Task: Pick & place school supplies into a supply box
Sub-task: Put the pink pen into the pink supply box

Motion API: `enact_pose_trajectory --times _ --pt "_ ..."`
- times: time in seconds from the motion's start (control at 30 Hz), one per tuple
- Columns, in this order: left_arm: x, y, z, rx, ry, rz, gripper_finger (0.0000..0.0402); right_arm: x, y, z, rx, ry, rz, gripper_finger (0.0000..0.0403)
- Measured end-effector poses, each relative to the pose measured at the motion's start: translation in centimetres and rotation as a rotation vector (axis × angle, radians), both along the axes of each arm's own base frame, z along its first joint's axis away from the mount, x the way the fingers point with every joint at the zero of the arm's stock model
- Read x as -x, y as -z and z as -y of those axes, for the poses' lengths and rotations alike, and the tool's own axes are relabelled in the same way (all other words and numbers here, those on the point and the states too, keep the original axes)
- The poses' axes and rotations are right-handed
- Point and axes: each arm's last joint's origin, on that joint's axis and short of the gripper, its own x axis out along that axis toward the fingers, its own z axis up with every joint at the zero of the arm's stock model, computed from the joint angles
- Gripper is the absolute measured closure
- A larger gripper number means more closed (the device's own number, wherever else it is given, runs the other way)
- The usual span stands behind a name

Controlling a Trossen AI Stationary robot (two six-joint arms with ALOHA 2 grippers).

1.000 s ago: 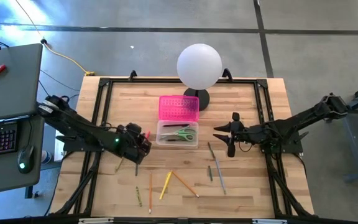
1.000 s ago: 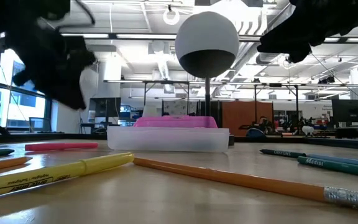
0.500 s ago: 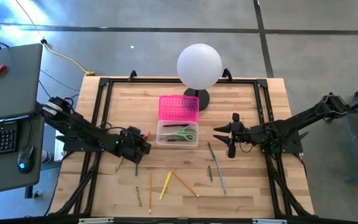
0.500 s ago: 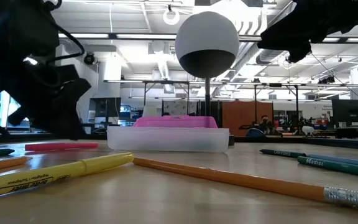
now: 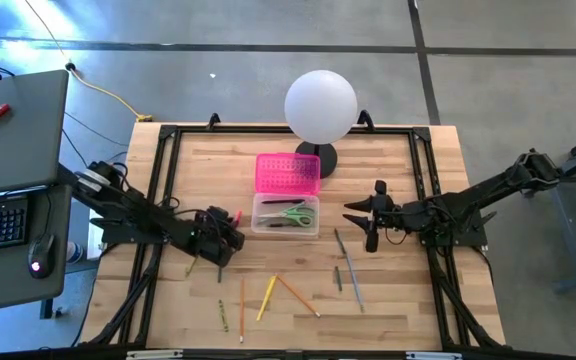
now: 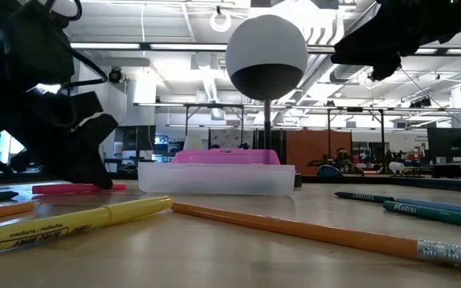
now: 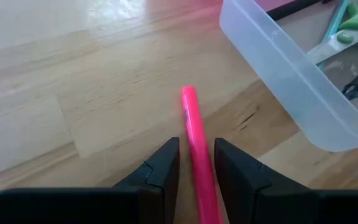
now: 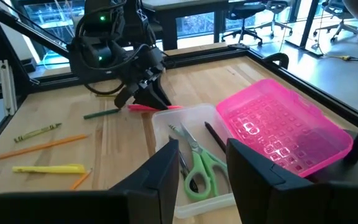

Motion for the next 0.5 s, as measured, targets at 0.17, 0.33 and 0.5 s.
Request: enact_pose_trajectory --times 0.17,0.33,0.5 --pt "-0.1 1.0 0.0 -0.027 -0.03 -0.009 0.0268 0.0 0.0 0.0 0.006 -0.001 -0.001 0.029" --pt "-0.1 1.4 -0.1 -0.069 -0.041 -0.008 0.0268 0.0 0.0 0.0 0.006 -0.004 -0.003 0.029" --pt "-0.2 1.8 -0.1 -0.086 -0.046 0.003 0.0268 0.0 0.0 0.0 0.007 -0.004 -0.005 0.029"
